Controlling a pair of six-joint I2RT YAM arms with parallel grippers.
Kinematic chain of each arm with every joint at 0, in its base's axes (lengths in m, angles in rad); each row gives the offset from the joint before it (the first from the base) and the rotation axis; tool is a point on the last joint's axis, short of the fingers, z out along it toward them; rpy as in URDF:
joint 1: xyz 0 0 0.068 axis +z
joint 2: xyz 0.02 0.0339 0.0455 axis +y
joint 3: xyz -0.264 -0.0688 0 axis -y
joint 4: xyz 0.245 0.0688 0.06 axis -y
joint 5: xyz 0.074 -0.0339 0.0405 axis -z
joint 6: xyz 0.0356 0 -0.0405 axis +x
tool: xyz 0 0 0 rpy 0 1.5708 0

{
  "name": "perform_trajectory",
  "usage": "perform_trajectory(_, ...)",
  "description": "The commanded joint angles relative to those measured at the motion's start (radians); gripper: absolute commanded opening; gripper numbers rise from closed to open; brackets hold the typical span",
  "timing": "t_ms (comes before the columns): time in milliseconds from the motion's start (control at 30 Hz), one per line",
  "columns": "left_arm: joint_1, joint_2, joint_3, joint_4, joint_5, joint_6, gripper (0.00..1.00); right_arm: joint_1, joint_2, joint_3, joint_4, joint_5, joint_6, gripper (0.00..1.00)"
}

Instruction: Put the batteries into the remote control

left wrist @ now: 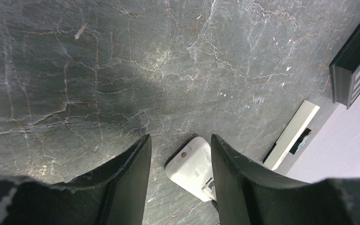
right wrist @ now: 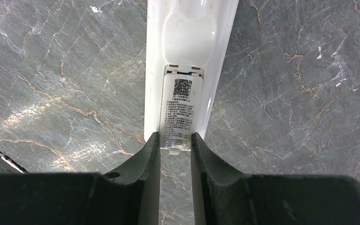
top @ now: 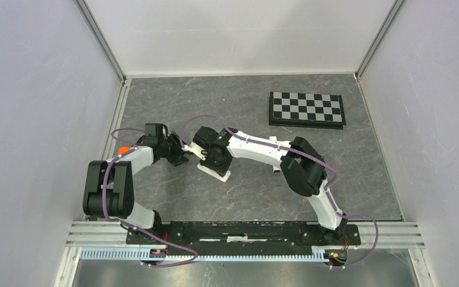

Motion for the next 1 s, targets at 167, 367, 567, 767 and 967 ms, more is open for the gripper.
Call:
perform_trajectory(167, 0.007, 0.009, 0.001, 0.037, 0.003, -0.019, 0.57, 0.006, 0.019, 0.048, 0.024, -0.005, 0.012, 0.26)
perform_trajectory(367, 0.007, 0.009, 0.0, 0.037, 0.006, -0.019, 0.57, 0.005, 0.032, 0.062, 0.033, -0.001, 0.029, 0.28)
perform_trajectory(567, 0.007, 0.008, 0.001, 0.039, 0.007, -0.019, 0.57, 0.004, 0.035, 0.067, 0.033, -0.005, 0.037, 0.37)
perform_trajectory(767, 0.007, 0.004, -0.002, 0.039, 0.006, -0.019, 0.57, 0.005, 0.002, 0.051, 0.059, -0.012, 0.044, 0.54)
perform_trajectory(967, 0.007, 0.0, -0.005, 0.037, 0.006, -0.018, 0.57, -0.001, -0.033, 0.052, 0.074, -0.035, 0.061, 0.59)
